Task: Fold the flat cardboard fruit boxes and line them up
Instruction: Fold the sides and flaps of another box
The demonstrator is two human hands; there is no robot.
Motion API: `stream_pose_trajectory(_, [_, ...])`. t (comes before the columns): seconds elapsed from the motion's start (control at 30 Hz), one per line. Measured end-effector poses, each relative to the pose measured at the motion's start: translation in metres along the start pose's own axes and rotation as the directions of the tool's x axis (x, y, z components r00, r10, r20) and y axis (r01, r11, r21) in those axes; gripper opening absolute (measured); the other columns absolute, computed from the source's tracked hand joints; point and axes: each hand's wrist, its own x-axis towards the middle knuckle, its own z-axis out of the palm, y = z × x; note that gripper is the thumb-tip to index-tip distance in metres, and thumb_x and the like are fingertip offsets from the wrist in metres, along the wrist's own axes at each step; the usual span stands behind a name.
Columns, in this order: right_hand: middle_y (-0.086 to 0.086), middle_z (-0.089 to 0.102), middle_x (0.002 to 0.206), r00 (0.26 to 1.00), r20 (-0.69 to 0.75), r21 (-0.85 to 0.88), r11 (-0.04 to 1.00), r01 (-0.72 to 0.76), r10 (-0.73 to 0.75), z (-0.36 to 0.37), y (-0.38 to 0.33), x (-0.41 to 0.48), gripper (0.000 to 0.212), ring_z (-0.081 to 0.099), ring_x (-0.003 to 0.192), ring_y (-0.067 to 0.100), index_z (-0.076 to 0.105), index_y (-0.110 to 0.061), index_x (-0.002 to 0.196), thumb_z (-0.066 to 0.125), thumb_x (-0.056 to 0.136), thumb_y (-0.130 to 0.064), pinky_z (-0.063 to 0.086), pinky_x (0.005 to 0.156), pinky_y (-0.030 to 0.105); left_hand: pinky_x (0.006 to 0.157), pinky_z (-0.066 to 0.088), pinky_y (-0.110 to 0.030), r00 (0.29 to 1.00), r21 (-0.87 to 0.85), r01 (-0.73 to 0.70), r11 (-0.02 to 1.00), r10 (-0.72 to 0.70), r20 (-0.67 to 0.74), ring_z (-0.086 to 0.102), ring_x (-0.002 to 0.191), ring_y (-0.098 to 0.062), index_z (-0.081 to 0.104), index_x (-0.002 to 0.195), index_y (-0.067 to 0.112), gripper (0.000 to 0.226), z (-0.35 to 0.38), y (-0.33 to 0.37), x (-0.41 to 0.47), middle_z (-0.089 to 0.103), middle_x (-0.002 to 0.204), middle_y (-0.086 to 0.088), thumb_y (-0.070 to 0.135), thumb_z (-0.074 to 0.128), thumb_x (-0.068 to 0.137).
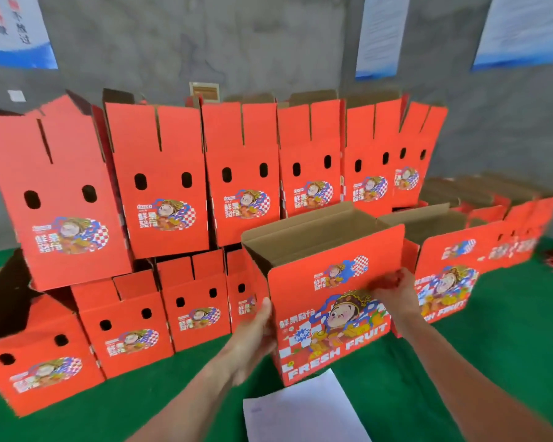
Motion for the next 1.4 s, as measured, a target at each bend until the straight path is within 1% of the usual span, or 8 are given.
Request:
stream_pose_trajectory(0.17, [0.022,0.026,0.150,0.874,-0.173,-0.173,0.888,0.427,-0.454,0.026,-0.001,-0.047,0.061,0.021,0.142,0.029,0.036,-0.002,0.140,0.061,0.084,0.000,0.020,0.115,0.042,0.097,0.043,-0.040,0.995,0.132,-0.019,0.991,0.032,-0.096,0.060,0.105,-0.010,0.042,0.134,0.025,0.043,0.022,0.009,0.032,0.064,0.121,0.009,0.047,0.036,0.098])
stream_pose_trajectory(0.23, [0.019,0.023,0.152,0.679,-0.068,-0.230,0.674,0.702,-0.731,0.040,-0.002,-0.075,0.054,0.018,0.144,0.026,0.039,-0.010,0.139,0.058,0.089,-0.011,0.018,0.116,0.040,0.107,0.037,-0.047,0.985,0.077,-0.089,0.993,0.099,-0.140,0.052,0.121,-0.024,0.035,0.143,0.023,0.051,0.023,0.016,0.043,0.053,0.137,-0.006,0.047,0.035,0.098])
stream_pose_trajectory(0.33, [0.014,0.022,0.154,0.359,0.287,-0.426,0.217,0.878,-0.888,0.068,0.003,-0.097,0.046,0.015,0.145,0.033,0.048,-0.024,0.126,0.060,0.081,-0.025,0.010,0.116,0.051,0.071,0.049,-0.033,0.994,-0.052,-0.055,0.997,0.050,-0.098,0.064,0.088,-0.020,0.062,0.109,0.025,0.050,0.021,0.026,0.056,0.072,0.097,-0.001,0.058,0.028,0.095])
stream_pose_trajectory(0.47, [0.013,0.030,0.152,0.581,0.447,-0.702,0.136,0.699,-0.680,0.093,-0.005,-0.097,0.069,0.019,0.139,0.039,0.063,-0.027,0.108,0.085,0.043,-0.034,0.028,0.104,0.068,0.054,0.041,-0.027,0.997,-0.098,0.072,0.993,-0.069,0.033,0.058,0.062,-0.015,0.054,0.128,0.017,0.080,0.023,0.029,0.076,0.063,0.090,0.001,0.074,0.018,0.086])
stream_pose_trajectory(0.57, [0.004,0.046,0.145,0.663,0.435,-0.779,0.114,0.616,-0.608,0.093,-0.014,-0.079,0.066,0.036,0.135,0.035,0.071,-0.021,0.092,0.088,0.029,-0.026,0.042,0.092,0.065,0.078,0.042,-0.027,0.999,0.014,0.037,0.999,-0.037,0.014,0.058,0.104,-0.015,0.048,0.135,0.028,0.067,0.037,0.035,0.088,0.054,0.126,0.010,0.069,0.021,0.089])
stream_pose_trajectory(1.0, [0.011,0.050,0.140,0.659,0.420,-0.788,0.109,0.606,-0.624,0.066,-0.008,-0.039,0.081,0.029,0.133,0.040,0.069,-0.012,0.112,0.084,0.033,-0.019,0.042,0.099,0.056,0.093,0.045,-0.036,0.987,-0.015,0.003,1.000,0.000,0.159,0.058,0.099,-0.003,0.058,0.100,0.040,0.041,0.071,0.029,0.120,0.068,0.077,0.029,0.068,0.035,0.081])
stream_pose_trajectory(1.2, [0.013,0.046,0.143,0.694,0.422,-0.799,0.123,0.589,-0.583,0.055,-0.009,-0.030,0.077,0.027,0.137,0.041,0.067,-0.011,0.111,0.087,0.037,-0.023,0.036,0.102,0.059,0.111,0.030,-0.050,0.987,-0.004,0.053,0.999,-0.051,0.155,0.038,0.136,-0.021,0.034,0.145,0.024,0.064,0.077,0.039,0.115,0.036,0.150,0.006,0.062,0.025,0.094])
stream_pose_trajectory(1.4, [0.014,0.055,0.134,0.712,0.448,-0.821,0.067,0.567,-0.540,0.047,-0.012,-0.033,0.078,0.047,0.126,0.044,0.071,-0.013,0.105,0.092,0.032,-0.027,0.049,0.090,0.058,0.109,0.027,-0.051,0.988,0.013,0.039,0.999,-0.040,0.146,0.035,0.137,-0.030,0.025,0.149,0.022,0.069,0.073,0.051,0.091,0.034,0.152,-0.004,0.063,0.021,0.094])
